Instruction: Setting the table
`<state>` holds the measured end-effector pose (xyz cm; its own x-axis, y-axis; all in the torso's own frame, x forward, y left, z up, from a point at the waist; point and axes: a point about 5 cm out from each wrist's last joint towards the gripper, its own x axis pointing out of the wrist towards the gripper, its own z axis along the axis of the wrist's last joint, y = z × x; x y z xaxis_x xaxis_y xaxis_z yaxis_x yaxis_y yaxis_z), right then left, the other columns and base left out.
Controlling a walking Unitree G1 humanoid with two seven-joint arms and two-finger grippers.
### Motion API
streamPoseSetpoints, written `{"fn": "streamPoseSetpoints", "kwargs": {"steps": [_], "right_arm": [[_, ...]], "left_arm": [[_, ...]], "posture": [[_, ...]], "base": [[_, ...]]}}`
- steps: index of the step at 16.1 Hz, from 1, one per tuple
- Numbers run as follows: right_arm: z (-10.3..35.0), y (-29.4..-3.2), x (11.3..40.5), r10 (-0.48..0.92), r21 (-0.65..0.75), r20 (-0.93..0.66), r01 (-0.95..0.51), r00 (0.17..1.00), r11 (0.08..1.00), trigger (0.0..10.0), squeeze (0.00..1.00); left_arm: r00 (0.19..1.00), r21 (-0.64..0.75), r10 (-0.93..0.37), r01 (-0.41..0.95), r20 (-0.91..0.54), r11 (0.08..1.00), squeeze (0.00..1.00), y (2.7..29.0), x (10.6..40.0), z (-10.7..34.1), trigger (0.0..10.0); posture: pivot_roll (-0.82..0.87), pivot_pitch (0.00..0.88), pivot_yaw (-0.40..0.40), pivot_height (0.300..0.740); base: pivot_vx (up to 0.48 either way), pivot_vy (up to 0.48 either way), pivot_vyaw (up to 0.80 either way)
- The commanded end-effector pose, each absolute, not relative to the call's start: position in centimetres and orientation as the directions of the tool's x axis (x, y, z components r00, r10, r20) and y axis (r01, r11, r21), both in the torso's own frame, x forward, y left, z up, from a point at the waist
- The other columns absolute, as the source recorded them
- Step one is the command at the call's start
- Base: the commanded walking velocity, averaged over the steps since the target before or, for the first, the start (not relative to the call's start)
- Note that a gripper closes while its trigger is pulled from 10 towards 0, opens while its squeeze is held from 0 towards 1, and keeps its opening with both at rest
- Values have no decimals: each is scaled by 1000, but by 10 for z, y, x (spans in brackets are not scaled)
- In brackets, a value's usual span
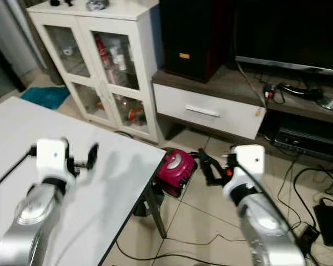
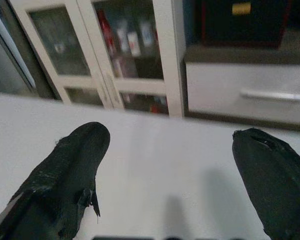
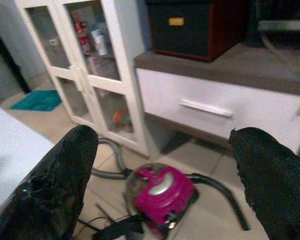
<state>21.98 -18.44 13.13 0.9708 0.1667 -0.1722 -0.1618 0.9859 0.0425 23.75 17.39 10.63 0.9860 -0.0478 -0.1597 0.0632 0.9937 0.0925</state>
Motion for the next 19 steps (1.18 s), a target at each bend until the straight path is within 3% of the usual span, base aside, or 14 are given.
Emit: {"fn": "streamPoseSetpoints", "kwargs": {"steps": [1,7,10,12,15,19], "right_arm": [[138,-185,219,168,33,-160,-165,973,986,10000,1000],[124,-184,225,132,6,-177,-133,975,991,10000,1000],[124,-177,224,175,51,-152,-169,973,984,10000,1000],[118,-175,225,207,50,-180,-202,962,978,10000,1000],[117,-168,231,239,47,-164,-234,957,971,10000,1000],[119,-162,233,252,58,-135,-246,958,968,10000,1000]], "left_arm": [[986,114,-55,74,-157,991,0,176,233,108,10000],[990,132,-42,59,-134,990,0,178,219,108,10000],[987,95,5,11,-163,995,0,171,213,104,10000],[987,142,-31,54,-158,988,0,167,211,103,10000],[992,196,-23,47,-125,980,0,170,213,107,10000],[992,153,-48,66,-118,986,0,167,214,117,10000]], "posture": [[-257,0,115,740],[-242,0,142,740],[-227,0,122,740],[-211,0,110,740],[-187,0,102,740],[-188,0,123,740]], "base": [[0,0,0],[0,0,0],[0,0,0],[0,0,0],[0,0,800],[0,0,800]]}}
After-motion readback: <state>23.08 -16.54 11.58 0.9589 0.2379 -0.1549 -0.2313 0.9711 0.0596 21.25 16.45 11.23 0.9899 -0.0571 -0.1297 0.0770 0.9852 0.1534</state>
